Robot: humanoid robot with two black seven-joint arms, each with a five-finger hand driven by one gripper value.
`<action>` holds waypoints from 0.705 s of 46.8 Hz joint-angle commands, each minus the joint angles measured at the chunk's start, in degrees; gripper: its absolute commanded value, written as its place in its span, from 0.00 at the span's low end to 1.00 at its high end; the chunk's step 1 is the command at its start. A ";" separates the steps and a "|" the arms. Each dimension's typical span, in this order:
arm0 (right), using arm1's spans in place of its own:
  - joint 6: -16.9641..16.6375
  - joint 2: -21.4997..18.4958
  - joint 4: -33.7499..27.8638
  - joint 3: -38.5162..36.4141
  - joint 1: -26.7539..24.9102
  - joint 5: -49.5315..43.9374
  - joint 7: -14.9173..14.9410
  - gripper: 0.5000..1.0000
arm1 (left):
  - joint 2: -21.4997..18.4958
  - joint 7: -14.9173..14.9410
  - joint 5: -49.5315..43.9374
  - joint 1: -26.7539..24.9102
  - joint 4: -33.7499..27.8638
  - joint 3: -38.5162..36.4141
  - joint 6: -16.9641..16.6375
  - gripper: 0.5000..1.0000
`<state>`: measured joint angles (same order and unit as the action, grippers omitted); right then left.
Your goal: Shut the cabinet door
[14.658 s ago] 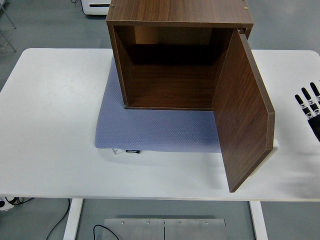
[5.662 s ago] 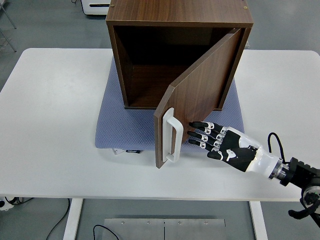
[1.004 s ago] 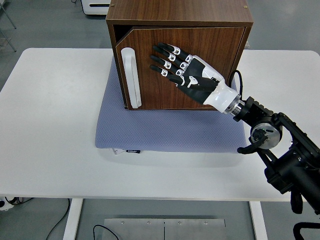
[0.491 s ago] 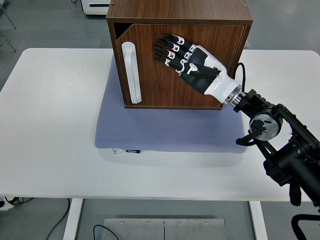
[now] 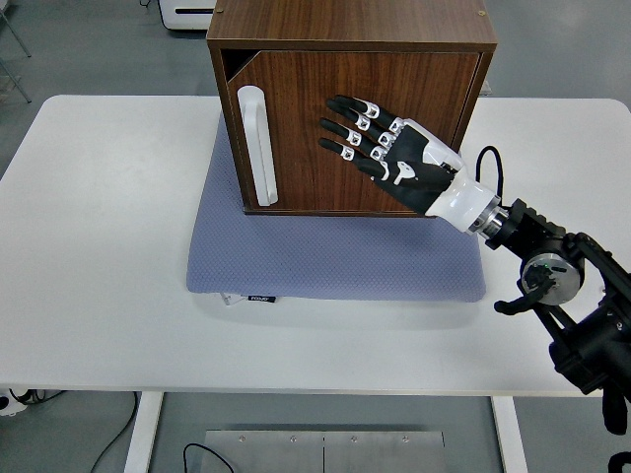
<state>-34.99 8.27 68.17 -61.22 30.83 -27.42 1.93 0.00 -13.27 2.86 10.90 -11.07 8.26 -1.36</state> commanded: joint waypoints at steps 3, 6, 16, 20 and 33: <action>-0.01 2.80 2.05 -0.47 -1.65 0.09 0.09 1.00 | 0.00 0.00 0.04 0.00 0.00 0.00 -0.05 1.00; -0.01 3.95 3.20 -1.26 -2.88 0.17 0.09 1.00 | 0.00 0.00 -0.05 0.00 0.00 0.00 -0.05 1.00; -0.01 7.99 6.36 -4.43 -7.62 0.18 0.09 1.00 | 0.00 0.00 0.04 0.00 0.00 0.00 -0.05 1.00; -0.01 9.57 7.42 -5.66 -9.03 0.18 0.09 1.00 | 0.00 0.00 -0.05 0.00 0.00 0.00 -0.05 1.00; -0.01 11.16 7.68 -12.69 -15.80 0.35 0.26 1.00 | 0.00 0.00 0.04 0.00 0.00 0.00 -0.05 1.00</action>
<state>-35.00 19.42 75.88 -72.46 16.75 -27.06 2.14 0.00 -13.29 2.87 10.91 -11.07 8.26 -1.38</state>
